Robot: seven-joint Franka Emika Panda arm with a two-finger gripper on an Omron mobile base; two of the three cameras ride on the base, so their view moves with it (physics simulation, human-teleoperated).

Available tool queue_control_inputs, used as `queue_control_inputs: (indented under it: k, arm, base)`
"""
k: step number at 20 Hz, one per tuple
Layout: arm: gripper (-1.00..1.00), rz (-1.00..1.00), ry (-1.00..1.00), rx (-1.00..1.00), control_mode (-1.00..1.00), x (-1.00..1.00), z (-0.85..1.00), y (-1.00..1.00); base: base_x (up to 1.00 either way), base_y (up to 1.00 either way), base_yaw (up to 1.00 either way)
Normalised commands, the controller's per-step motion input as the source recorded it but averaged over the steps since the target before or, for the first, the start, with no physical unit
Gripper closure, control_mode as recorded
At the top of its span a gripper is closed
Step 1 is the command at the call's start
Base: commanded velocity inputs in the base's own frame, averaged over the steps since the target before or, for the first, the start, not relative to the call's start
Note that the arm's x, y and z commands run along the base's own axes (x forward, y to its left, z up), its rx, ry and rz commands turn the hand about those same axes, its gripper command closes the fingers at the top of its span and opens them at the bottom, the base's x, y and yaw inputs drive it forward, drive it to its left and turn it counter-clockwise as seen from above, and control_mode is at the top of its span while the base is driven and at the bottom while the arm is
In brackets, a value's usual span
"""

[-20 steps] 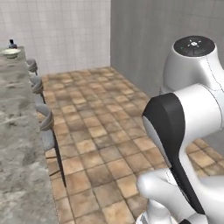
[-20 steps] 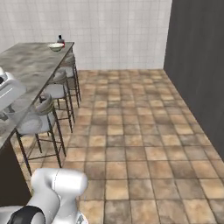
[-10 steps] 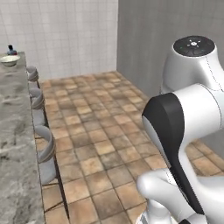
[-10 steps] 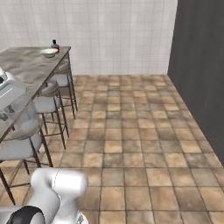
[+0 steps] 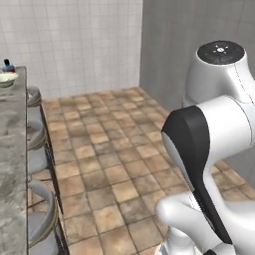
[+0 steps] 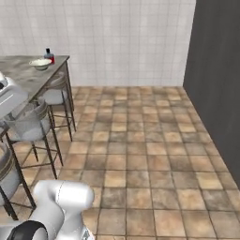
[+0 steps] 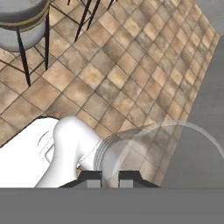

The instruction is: There is a bowl on the dining counter. Grab a lemon wedge from the fridge and place it in the bowl. Then get the liquor bottle and glass cup from the cabinet and place them next to the bowl.

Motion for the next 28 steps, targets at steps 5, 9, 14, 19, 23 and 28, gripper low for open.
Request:
queue_control_inputs:
  k: [5,9,14,19,23,28]
  arm:
    - [1.00,0.00,0.00,0.00,1.00,0.00,0.00,0.00]
    - [1.00,0.00,0.00,0.00,1.00,0.00,0.00,0.00]
    - [1.00,0.00,0.00,0.00,1.00,0.00,0.00,0.00]
    - [1.00,0.00,0.00,0.00,1.00,0.00,0.00,0.00]
    - [1.00,0.00,0.00,0.00,1.00,0.00,0.00,0.00]
    - [1.00,0.00,0.00,0.00,1.00,0.00,0.00,0.00]
  base:
    - [1.00,-0.36,0.13]
    - [1.00,-0.50,0.24]
    - [1.00,-0.56,0.30]
    - [1.00,-0.57,0.33]
    - [1.00,-0.59,0.35]
    - [0.91,-0.54,0.41]
